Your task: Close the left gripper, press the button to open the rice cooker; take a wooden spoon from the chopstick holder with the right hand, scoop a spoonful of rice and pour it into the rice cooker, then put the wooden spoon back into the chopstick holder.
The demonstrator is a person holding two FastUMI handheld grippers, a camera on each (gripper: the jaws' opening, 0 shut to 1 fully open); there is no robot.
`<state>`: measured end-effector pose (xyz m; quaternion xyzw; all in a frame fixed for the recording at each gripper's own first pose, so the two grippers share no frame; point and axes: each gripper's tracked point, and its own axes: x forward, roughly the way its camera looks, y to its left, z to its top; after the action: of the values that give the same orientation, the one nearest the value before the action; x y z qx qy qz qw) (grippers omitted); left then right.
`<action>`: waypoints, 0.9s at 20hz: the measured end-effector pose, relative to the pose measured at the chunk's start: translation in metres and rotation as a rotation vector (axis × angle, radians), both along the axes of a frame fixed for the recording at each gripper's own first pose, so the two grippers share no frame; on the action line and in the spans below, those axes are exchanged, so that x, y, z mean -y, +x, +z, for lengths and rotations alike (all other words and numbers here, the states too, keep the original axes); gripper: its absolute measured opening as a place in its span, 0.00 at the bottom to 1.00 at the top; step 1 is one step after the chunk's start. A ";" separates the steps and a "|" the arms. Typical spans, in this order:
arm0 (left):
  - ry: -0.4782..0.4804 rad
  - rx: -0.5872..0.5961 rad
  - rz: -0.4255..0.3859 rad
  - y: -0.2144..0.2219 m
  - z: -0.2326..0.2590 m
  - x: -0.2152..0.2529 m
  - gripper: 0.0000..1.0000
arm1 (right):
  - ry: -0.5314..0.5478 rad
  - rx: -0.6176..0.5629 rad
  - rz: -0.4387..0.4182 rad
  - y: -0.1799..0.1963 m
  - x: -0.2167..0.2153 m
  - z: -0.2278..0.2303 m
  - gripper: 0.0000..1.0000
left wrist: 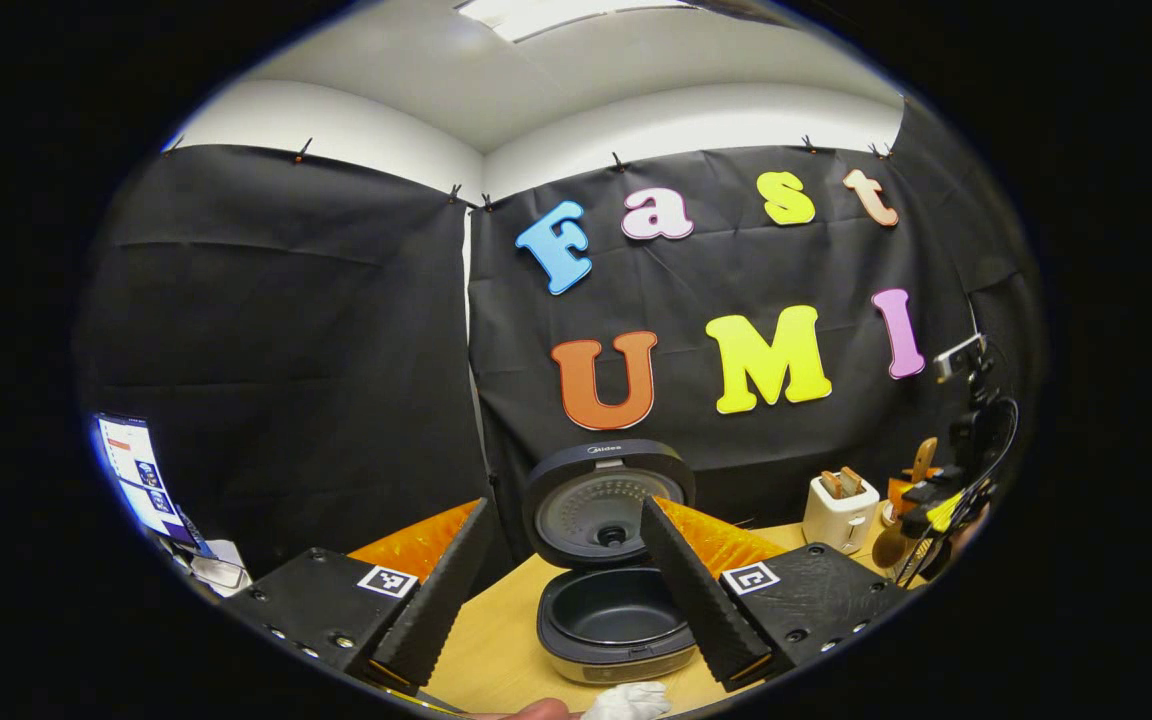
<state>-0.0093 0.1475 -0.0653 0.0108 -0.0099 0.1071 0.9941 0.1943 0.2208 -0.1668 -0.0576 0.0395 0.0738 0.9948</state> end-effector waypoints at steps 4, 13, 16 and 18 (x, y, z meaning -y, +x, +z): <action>0.006 -0.009 0.008 0.000 -0.004 -0.007 0.95 | -0.082 -0.045 -0.020 0.004 -0.009 -0.047 0.20; 0.014 -0.021 0.016 0.001 -0.012 -0.011 0.95 | -0.167 -0.063 -0.029 0.011 -0.026 -0.092 0.20; 0.015 -0.024 0.018 0.002 -0.012 -0.012 0.95 | -0.136 -0.081 -0.015 0.010 -0.032 -0.100 0.20; 0.013 -0.022 0.019 0.002 -0.012 -0.013 0.95 | -0.109 -0.090 -0.002 0.009 -0.035 -0.102 0.20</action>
<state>-0.0076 0.1609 -0.0778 0.0186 0.0006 0.1165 0.9930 0.2032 0.2553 -0.2686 -0.1081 0.0880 0.0730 0.9875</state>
